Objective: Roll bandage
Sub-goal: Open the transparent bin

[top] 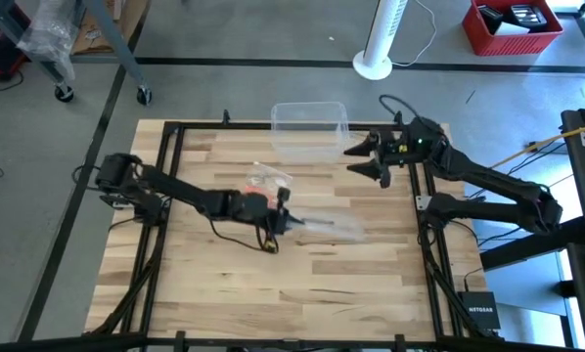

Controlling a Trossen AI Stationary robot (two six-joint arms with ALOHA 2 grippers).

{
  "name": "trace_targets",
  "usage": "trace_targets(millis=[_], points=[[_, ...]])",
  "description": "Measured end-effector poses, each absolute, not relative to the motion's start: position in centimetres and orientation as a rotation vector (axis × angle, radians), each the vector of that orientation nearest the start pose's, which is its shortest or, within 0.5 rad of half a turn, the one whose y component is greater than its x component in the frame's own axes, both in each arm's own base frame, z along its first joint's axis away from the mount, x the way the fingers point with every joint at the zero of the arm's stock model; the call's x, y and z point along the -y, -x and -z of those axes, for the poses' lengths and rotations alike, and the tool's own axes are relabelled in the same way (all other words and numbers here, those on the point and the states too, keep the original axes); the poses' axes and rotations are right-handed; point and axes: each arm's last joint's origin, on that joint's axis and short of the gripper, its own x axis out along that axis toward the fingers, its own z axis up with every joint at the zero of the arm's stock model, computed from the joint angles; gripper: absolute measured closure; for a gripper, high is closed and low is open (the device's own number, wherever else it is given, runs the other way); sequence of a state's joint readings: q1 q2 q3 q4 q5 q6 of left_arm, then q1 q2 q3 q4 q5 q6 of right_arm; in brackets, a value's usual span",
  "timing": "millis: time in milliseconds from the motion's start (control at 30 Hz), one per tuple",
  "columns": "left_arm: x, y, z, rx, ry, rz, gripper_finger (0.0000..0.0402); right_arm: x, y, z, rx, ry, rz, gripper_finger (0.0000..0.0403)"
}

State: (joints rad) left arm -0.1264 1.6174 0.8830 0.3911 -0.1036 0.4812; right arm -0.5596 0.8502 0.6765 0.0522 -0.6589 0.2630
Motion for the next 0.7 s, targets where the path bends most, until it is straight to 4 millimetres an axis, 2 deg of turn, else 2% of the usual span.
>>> trace_targets(millis=[167, 267, 467, 700], points=[[6.0, -34.9, -19.0, -0.368, -0.595, 0.179, 0.0388, 6.6, -17.8, -30.1, -0.181, -0.313, -0.054, 0.0128], [6.5, -35.0, -18.3, -0.382, -0.598, 0.198, 0.0375, 5.4, -18.3, -30.0, -0.192, -0.301, -0.053, 0.0128], [7.0, -34.9, -18.1, -0.408, -0.434, 0.183, 0.0314, 4.0, -18.8, -30.0, -0.196, -0.282, -0.034, 0.0128], [7.2, -34.3, -18.0, -0.488, -0.236, 0.159, 0.0227, 3.5, -18.9, -30.0, -0.195, -0.277, -0.018, 0.0128]])
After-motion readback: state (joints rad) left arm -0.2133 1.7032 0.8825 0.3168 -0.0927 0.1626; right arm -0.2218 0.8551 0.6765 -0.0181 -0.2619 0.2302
